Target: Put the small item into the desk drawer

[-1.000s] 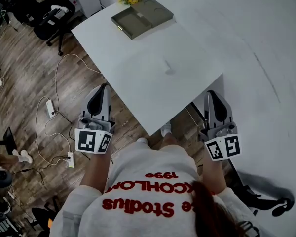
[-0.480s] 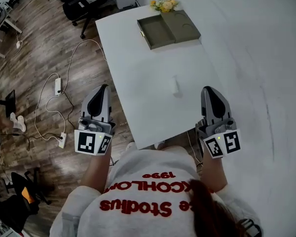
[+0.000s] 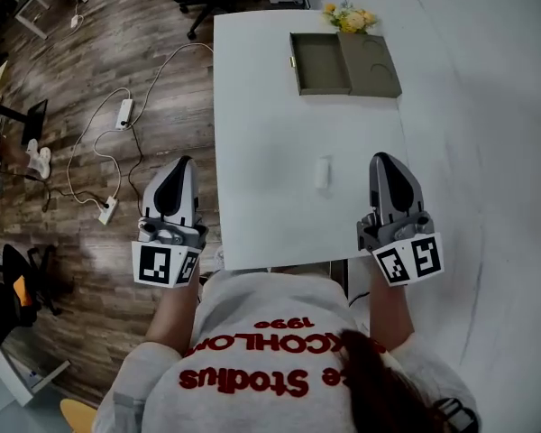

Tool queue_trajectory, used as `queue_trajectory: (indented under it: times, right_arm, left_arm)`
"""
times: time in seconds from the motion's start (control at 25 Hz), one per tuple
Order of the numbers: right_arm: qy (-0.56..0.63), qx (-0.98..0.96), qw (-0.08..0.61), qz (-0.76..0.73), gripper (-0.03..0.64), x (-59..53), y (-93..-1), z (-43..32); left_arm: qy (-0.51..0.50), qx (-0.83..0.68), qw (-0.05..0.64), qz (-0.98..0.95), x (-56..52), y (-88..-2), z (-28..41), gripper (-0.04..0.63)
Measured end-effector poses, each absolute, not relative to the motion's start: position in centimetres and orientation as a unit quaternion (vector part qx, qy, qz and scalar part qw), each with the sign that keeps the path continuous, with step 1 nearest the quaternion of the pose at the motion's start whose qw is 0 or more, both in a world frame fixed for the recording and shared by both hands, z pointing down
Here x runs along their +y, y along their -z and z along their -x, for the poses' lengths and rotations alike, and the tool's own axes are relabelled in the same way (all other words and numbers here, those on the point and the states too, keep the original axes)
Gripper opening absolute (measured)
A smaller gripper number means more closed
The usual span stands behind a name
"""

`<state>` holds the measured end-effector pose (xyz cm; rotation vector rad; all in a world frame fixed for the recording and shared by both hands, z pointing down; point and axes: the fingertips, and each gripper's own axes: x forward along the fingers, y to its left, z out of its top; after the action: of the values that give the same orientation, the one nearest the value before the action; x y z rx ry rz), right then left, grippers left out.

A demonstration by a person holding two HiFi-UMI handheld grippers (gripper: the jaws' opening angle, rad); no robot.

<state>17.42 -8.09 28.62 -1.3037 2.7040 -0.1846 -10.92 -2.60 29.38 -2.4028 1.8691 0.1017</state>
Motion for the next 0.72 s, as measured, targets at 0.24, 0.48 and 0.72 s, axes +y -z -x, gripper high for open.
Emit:
queue_trajectory:
  times: [0.24,0.48,0.72]
  right_arm:
    - [0.071,0.914,0.061,0.395,0.008,-9.6,-29.0,-16.0]
    - [0.070,0.914,0.066,0.395,0.008,-10.0,-29.3,-15.2]
    - [0.081,0.896,0.071,0.430,0.008,-10.7,-29.6,-15.9]
  left_arm:
    - [-0.031,0.646,0.051,0.761,-1.7,-28.7,11.4,0.006]
    - [-0.025,0.649,0.048,0.758,-2.0,-29.3,12.2,0.006]
    - [-0.031,0.625,0.046,0.779,-3.8,-29.8,12.1,0.006]
